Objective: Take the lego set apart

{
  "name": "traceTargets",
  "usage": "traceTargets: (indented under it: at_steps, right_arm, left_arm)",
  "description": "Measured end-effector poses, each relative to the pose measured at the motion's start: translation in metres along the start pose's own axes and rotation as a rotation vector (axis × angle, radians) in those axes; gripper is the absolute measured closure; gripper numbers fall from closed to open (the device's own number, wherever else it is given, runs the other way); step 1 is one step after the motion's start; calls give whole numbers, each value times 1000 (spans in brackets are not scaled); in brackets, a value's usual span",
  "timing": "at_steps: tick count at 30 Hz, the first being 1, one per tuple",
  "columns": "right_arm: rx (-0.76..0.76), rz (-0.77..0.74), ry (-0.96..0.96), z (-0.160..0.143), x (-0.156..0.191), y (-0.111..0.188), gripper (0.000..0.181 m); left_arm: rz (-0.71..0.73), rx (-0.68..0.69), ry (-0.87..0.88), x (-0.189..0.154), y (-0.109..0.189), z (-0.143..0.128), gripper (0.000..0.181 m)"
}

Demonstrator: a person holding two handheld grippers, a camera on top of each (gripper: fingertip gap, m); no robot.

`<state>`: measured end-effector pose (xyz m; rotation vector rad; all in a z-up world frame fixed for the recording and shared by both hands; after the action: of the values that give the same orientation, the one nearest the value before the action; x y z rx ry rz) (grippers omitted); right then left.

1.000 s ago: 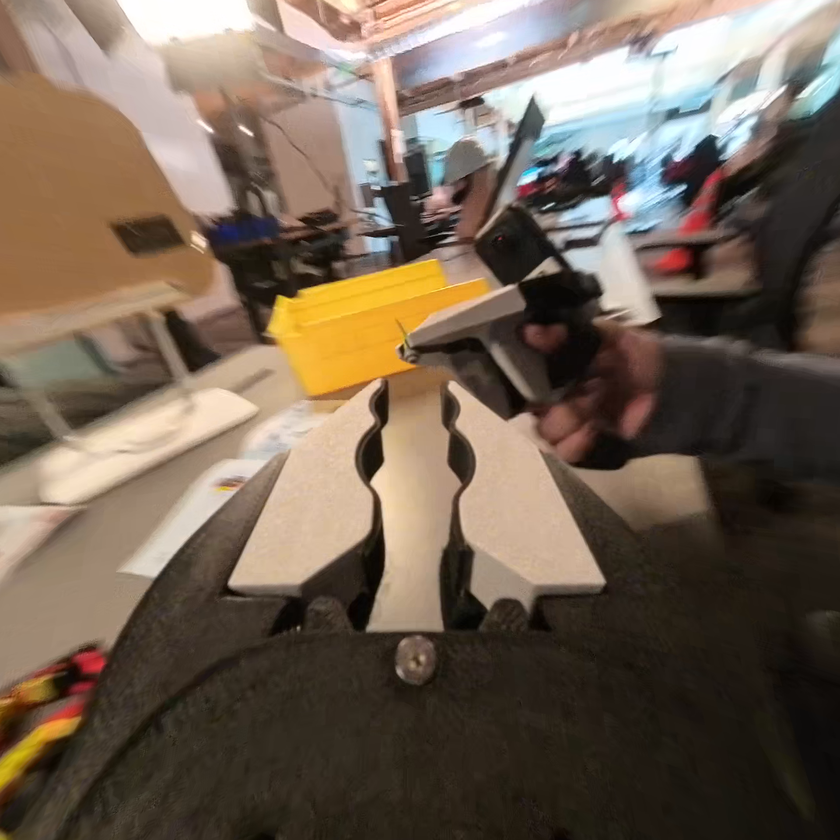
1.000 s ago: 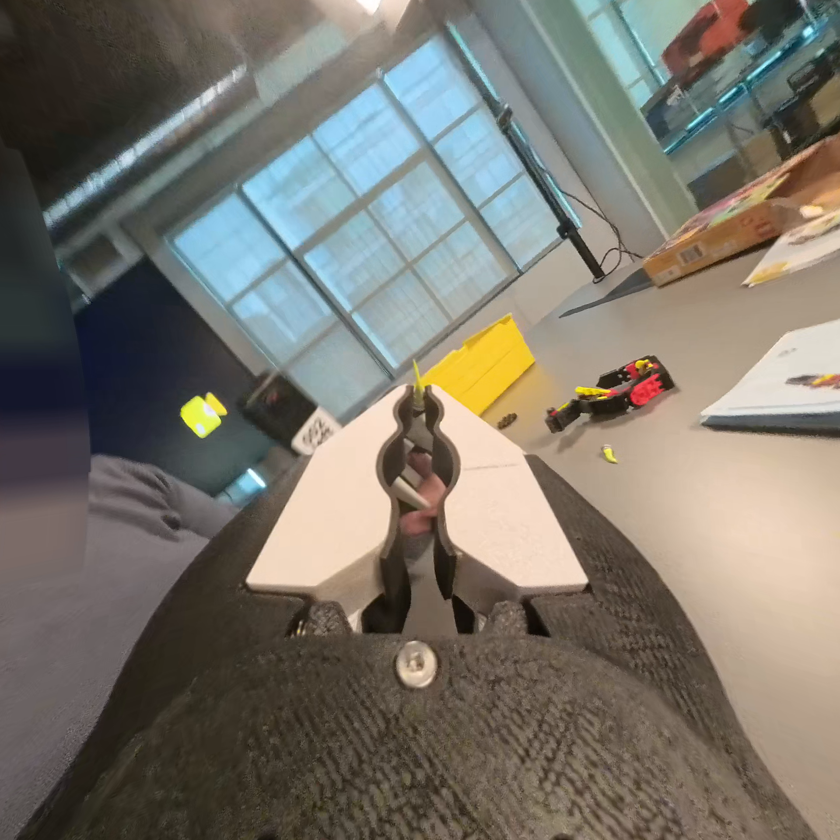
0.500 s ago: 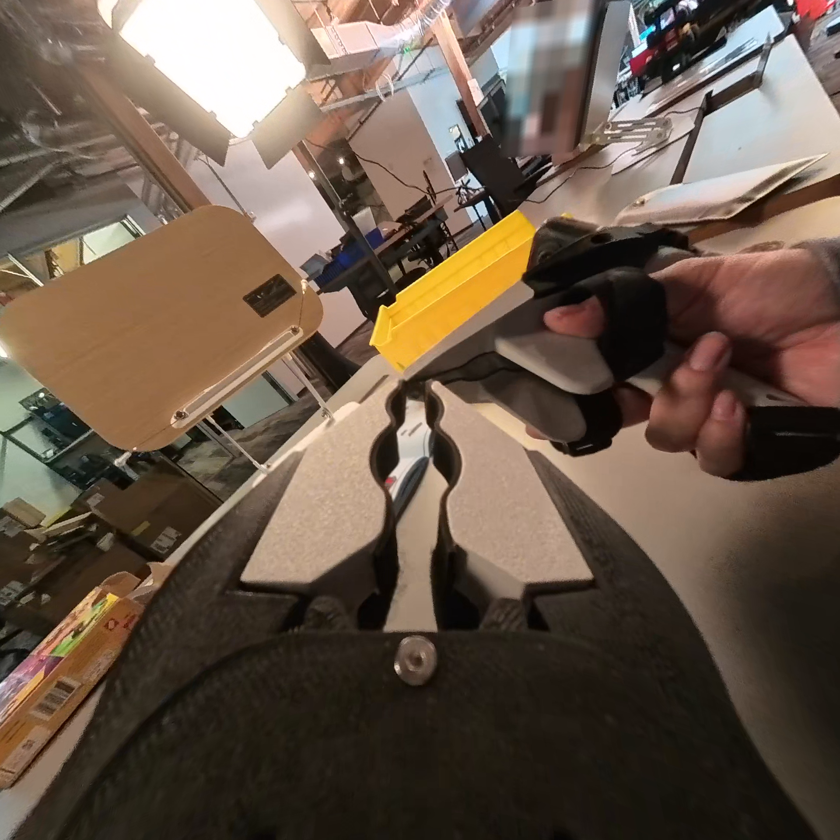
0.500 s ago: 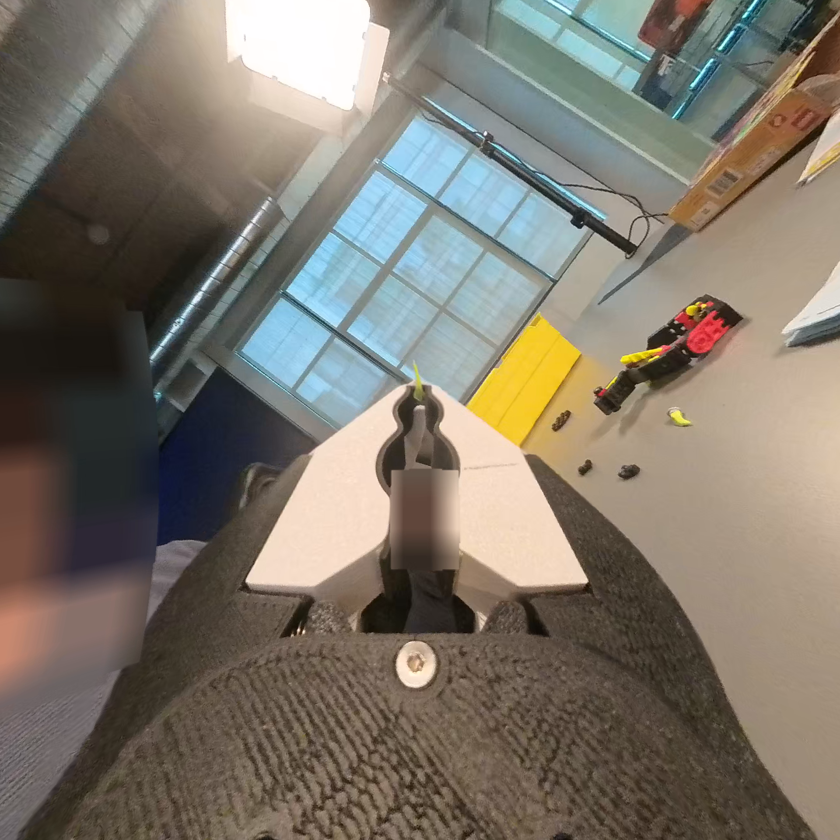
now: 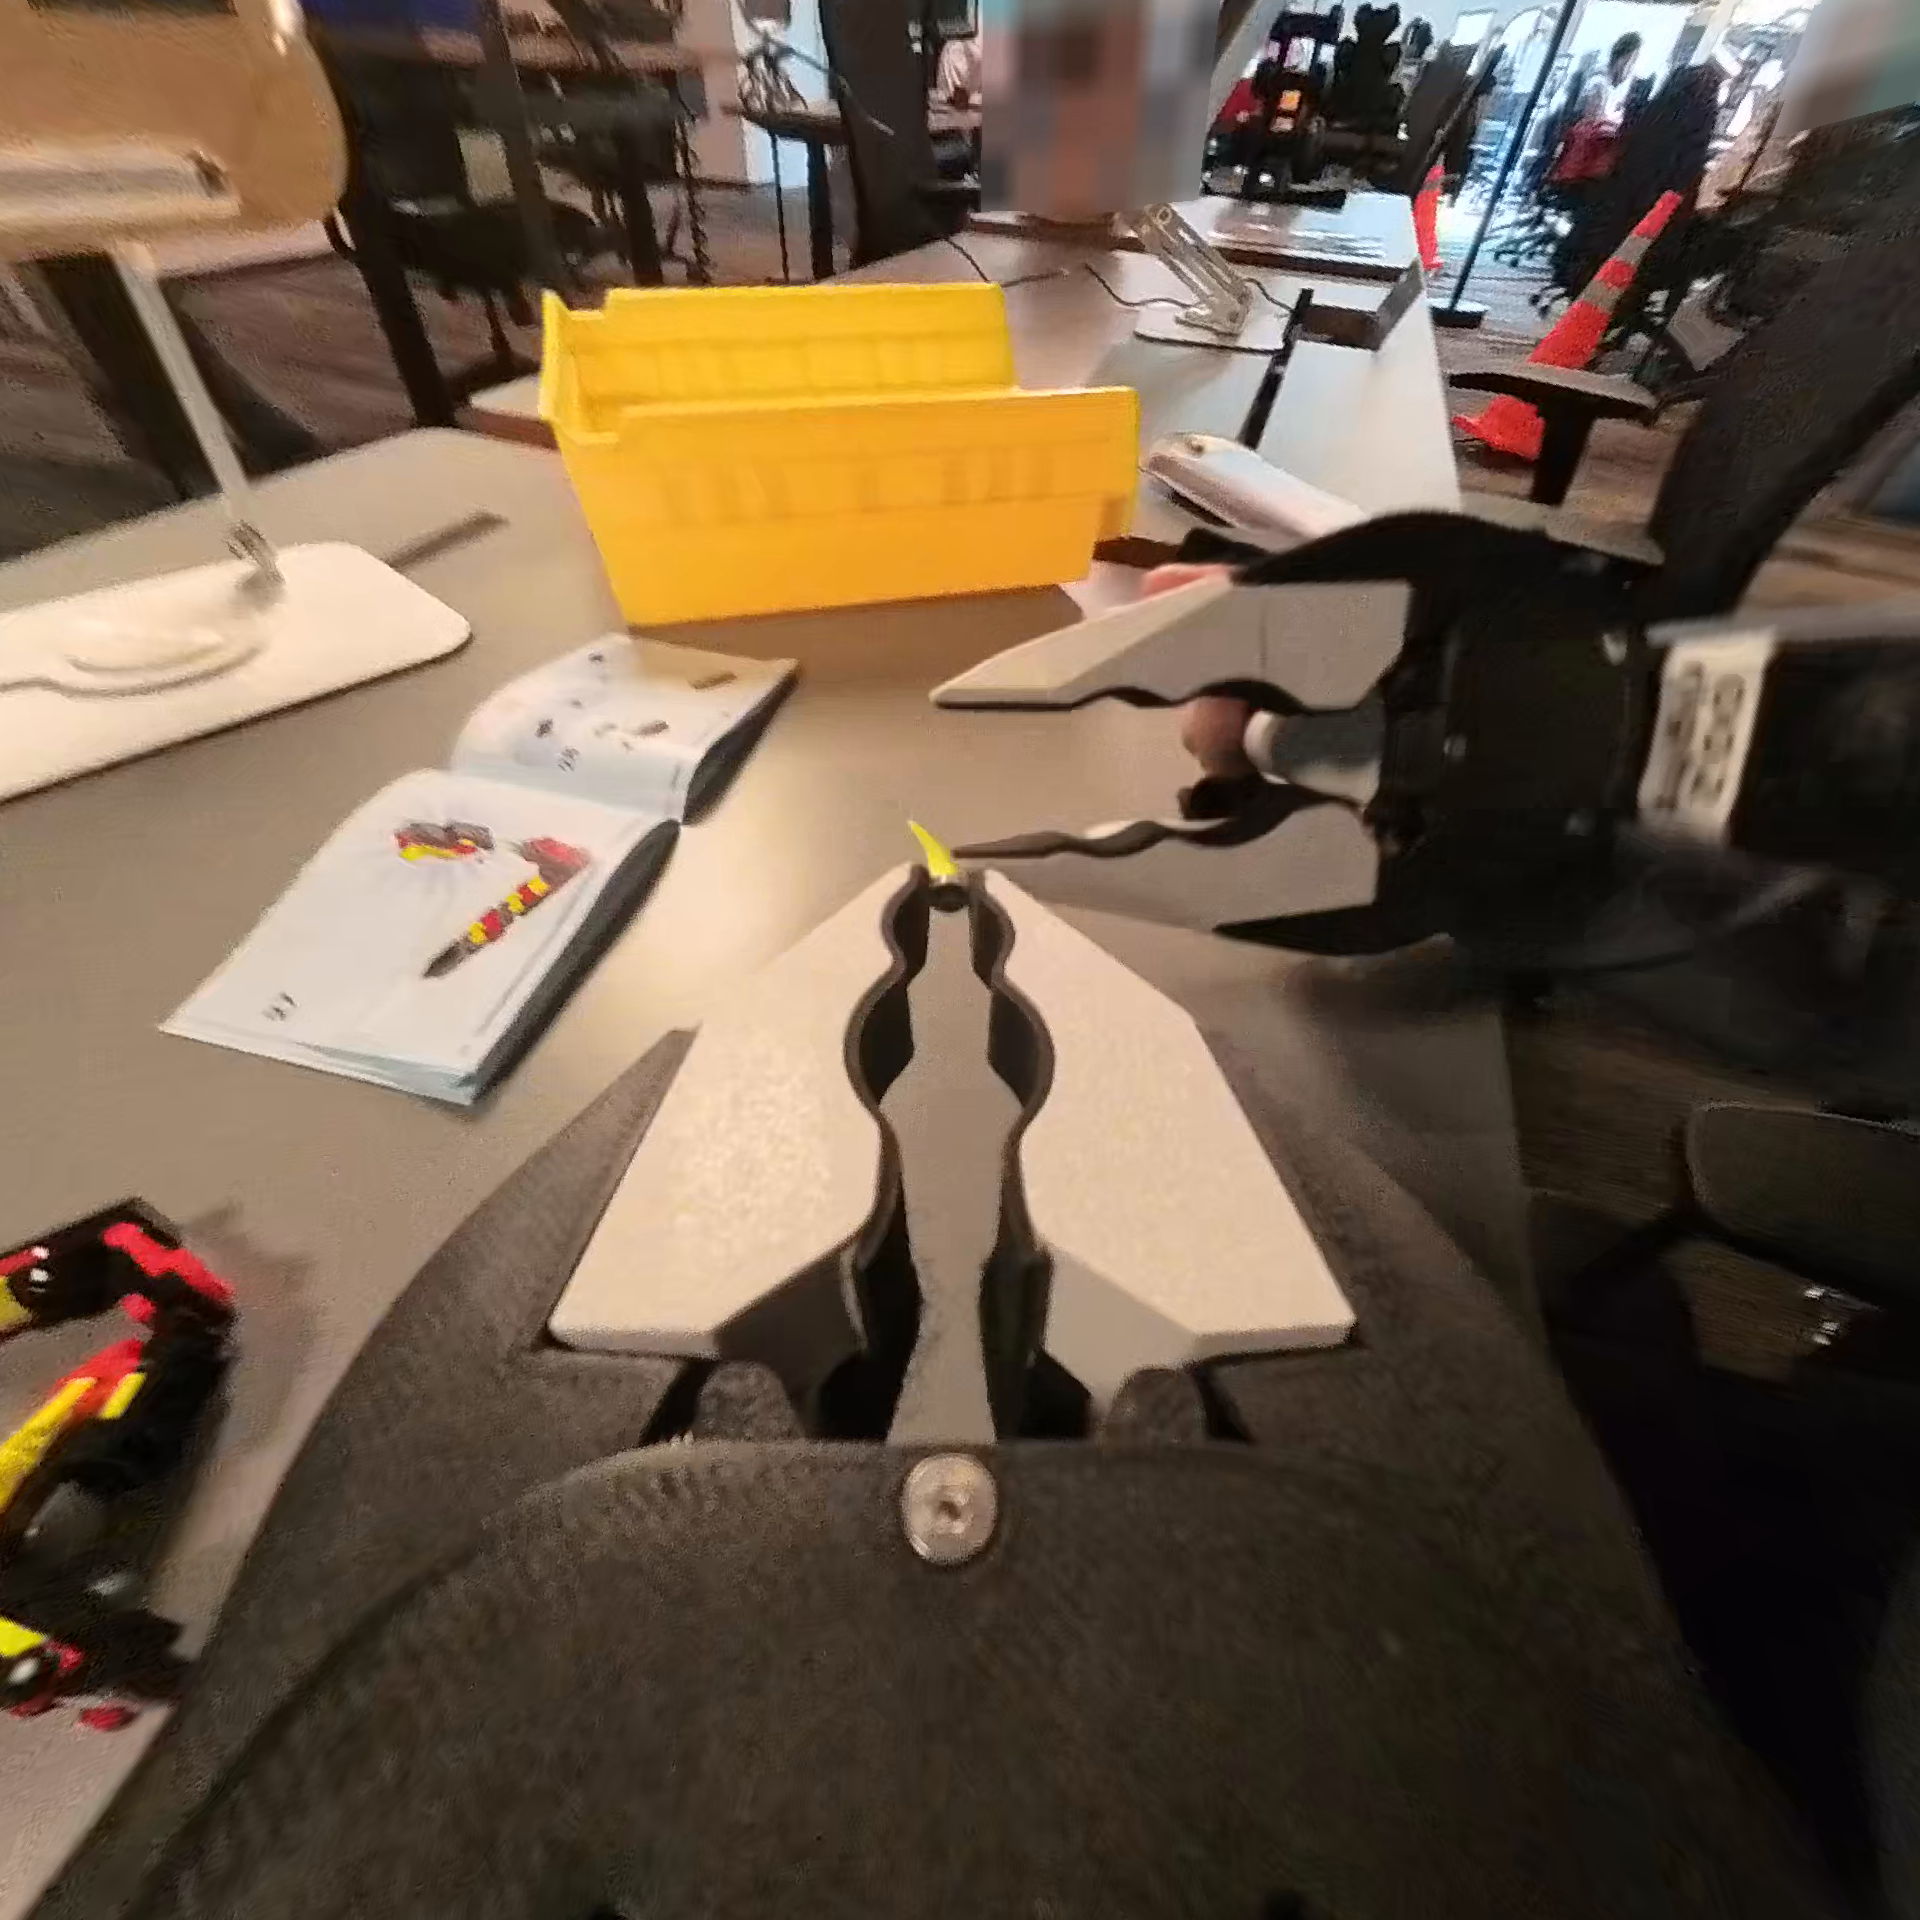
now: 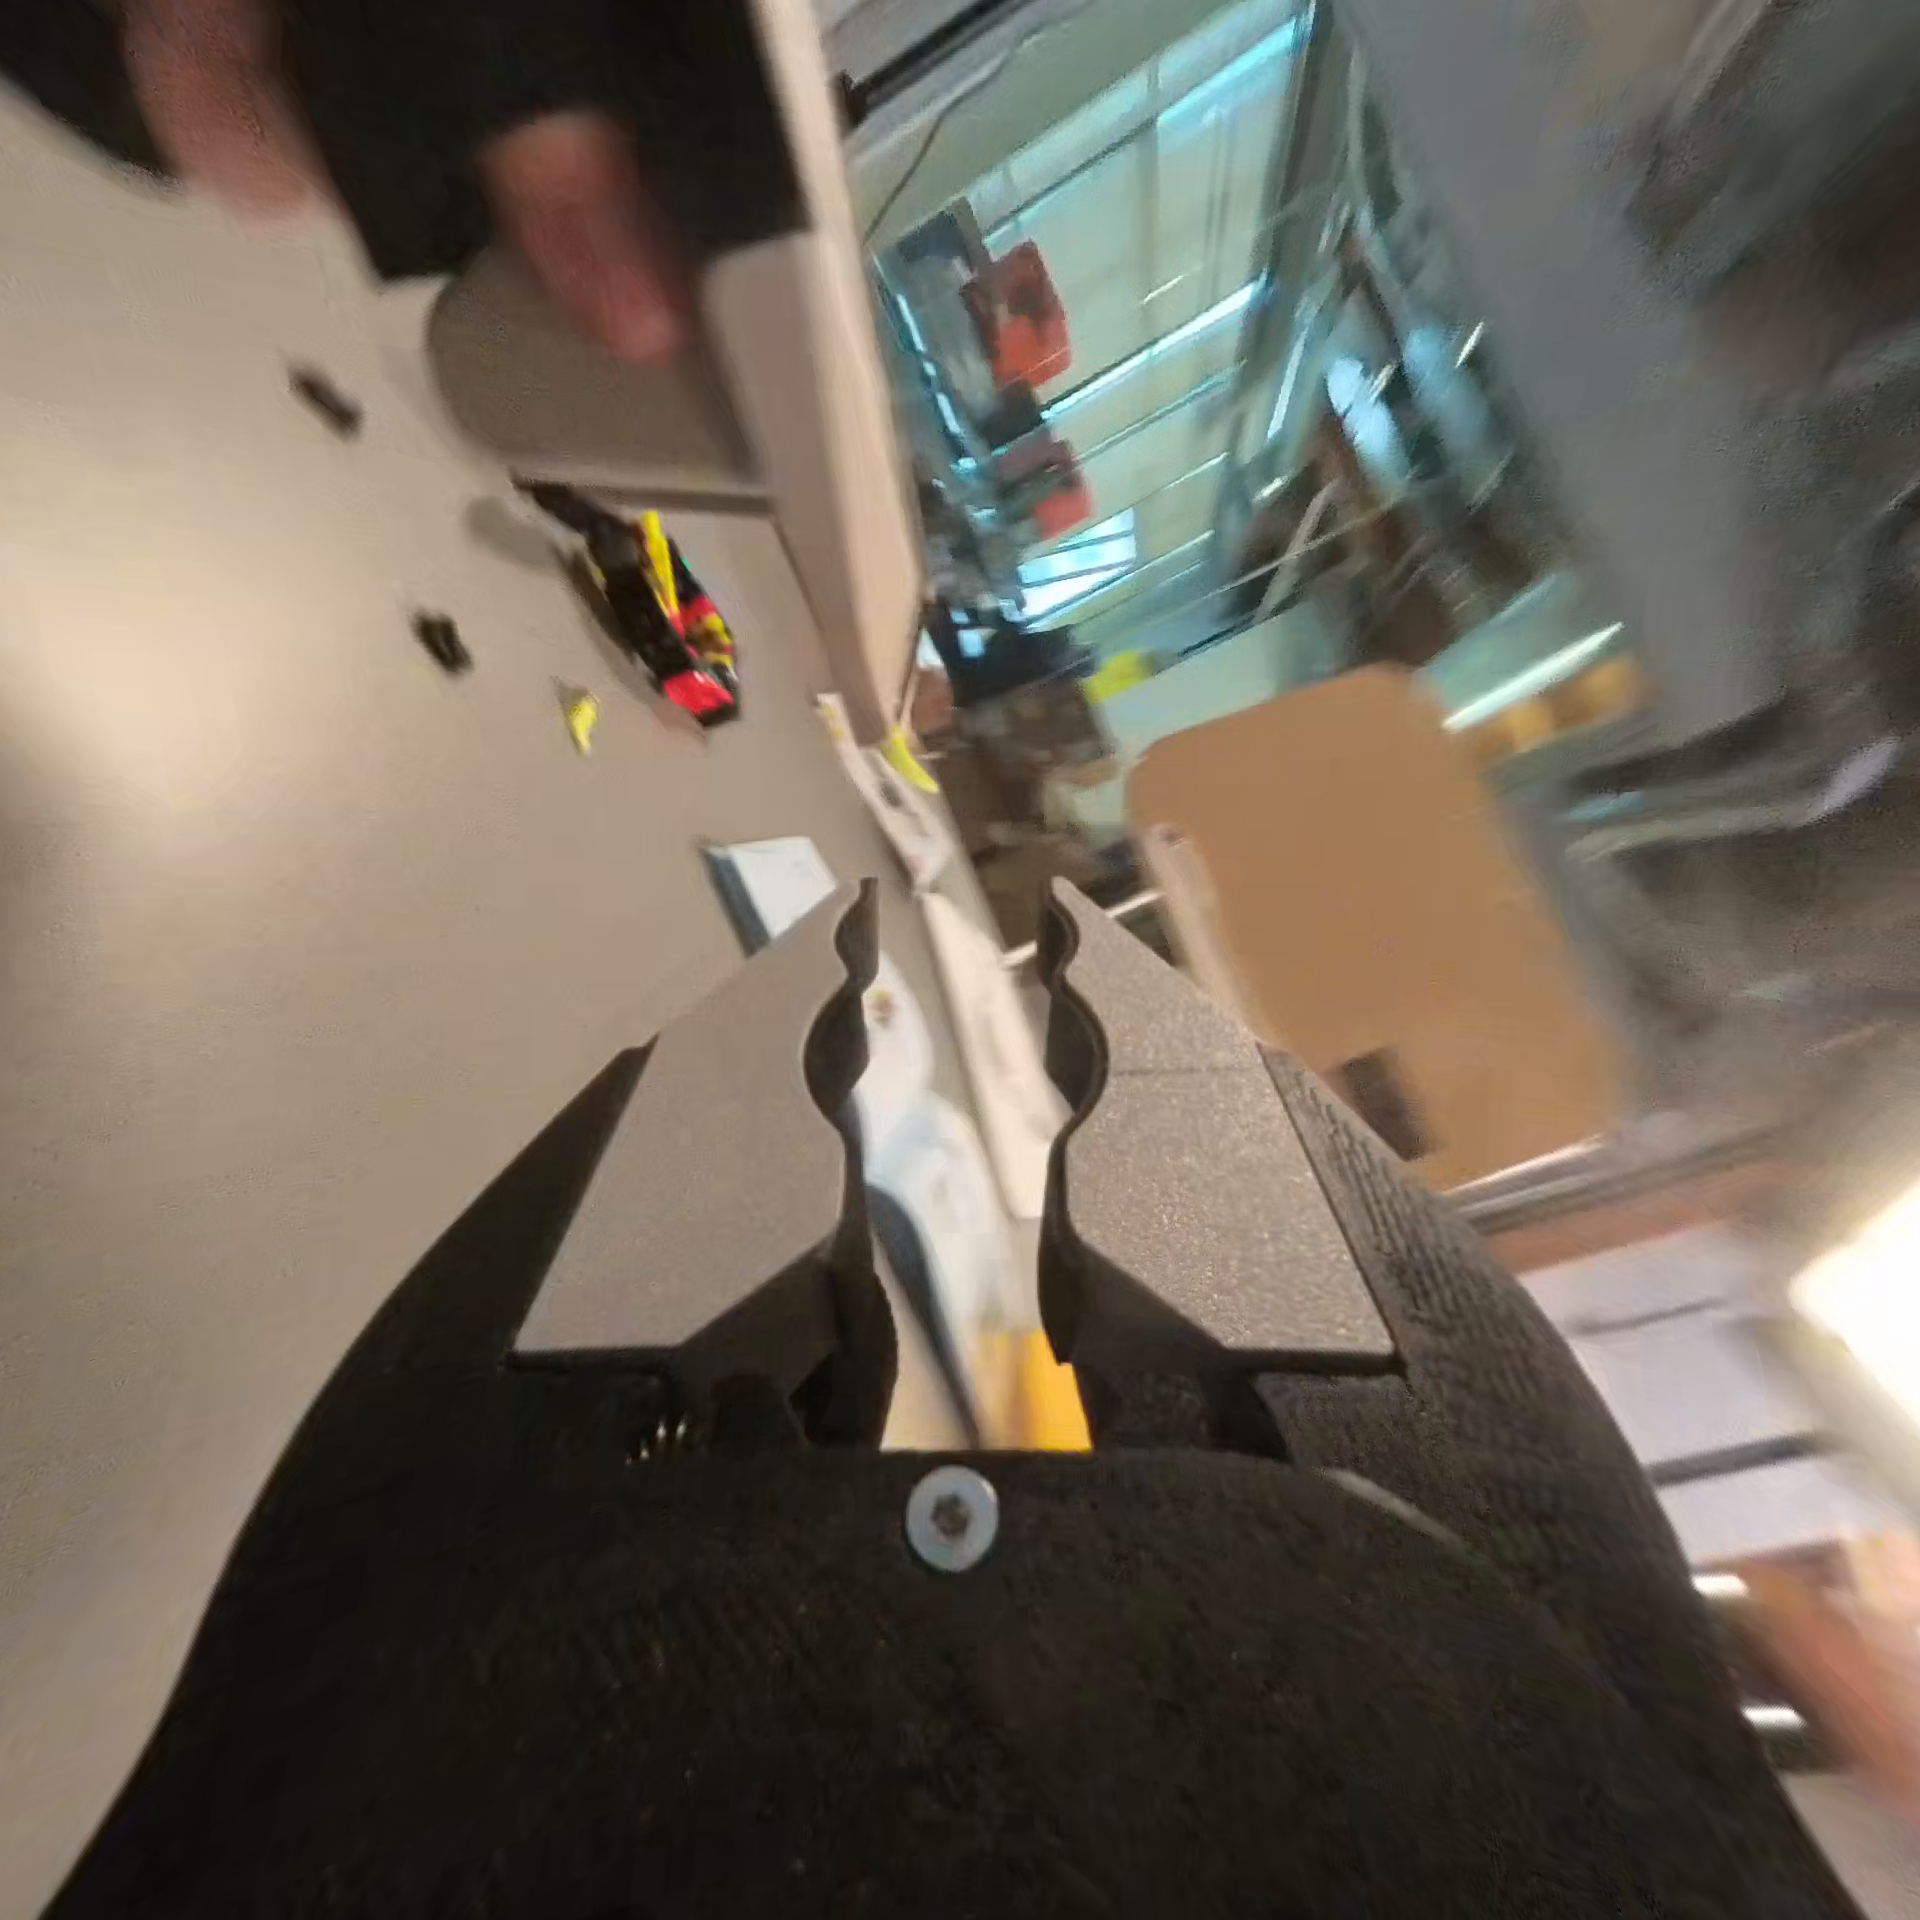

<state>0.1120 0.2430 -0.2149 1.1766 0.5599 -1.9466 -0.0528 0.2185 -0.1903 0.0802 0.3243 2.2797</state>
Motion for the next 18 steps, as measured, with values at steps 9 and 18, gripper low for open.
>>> traceTargets:
  at_steps: [9,18]
  right_arm:
    - [-9,-53,419,13,31,-11,168]
    - [-22,-40,353,17,29,-11,181]
  left_arm:
    - [-79,61,148,3,-2,-8,175]
    - [-134,40,205,7,2,-11,175]
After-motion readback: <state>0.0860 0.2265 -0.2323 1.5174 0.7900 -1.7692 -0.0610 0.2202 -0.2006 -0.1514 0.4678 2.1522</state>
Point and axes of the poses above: each gripper's, where its closed fingertips meet, y back along the fingers, z out of its top, x = y × z across the jaws, the point moved 10 cm from there along y, back along the fingers, and after that the axes turned 2 degrees about z, right-handed, at the moved point
